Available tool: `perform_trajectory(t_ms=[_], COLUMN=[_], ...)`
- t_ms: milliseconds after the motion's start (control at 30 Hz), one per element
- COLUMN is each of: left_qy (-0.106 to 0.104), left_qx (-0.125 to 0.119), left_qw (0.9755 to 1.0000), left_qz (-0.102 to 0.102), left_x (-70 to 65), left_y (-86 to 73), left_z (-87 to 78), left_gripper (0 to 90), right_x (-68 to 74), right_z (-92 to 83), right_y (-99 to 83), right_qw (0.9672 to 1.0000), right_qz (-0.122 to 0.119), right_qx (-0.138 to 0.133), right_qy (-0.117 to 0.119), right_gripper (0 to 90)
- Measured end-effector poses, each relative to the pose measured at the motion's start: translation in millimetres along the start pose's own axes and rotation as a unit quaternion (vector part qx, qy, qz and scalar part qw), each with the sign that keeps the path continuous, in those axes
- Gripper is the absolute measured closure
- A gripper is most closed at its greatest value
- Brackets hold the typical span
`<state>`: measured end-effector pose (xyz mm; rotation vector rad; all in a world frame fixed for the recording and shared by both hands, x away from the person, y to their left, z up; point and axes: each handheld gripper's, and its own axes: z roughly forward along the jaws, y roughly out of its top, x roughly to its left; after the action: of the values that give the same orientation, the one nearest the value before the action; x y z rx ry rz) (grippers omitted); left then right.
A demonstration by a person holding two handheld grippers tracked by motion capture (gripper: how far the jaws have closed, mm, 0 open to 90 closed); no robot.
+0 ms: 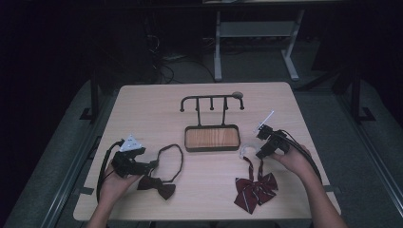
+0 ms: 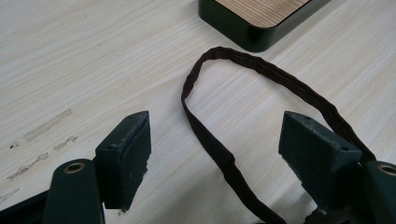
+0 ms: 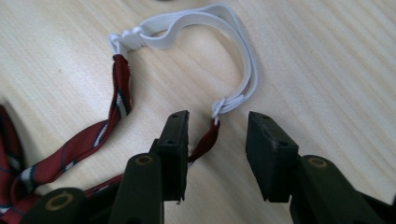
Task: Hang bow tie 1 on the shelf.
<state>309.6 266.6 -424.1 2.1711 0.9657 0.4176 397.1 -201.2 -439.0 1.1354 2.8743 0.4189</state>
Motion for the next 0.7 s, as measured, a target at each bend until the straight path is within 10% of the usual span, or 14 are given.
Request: perform_trajectory(t_ms=[700], left_qy=[-0.003], left_qx=[-0.01], left_qw=[0.9999], left_qz=[-0.003], left_x=[-0.6], left_y=[0.7], left_z=[-1.6], left_gripper=[25.8], right_x=[5.4], right_z=[-2.0], right_y=[2.8], right_qw=[0.9996], right_qz=[-0.012], right_qx=[0.003], right_qy=[-0.025], right_gripper=[86.5])
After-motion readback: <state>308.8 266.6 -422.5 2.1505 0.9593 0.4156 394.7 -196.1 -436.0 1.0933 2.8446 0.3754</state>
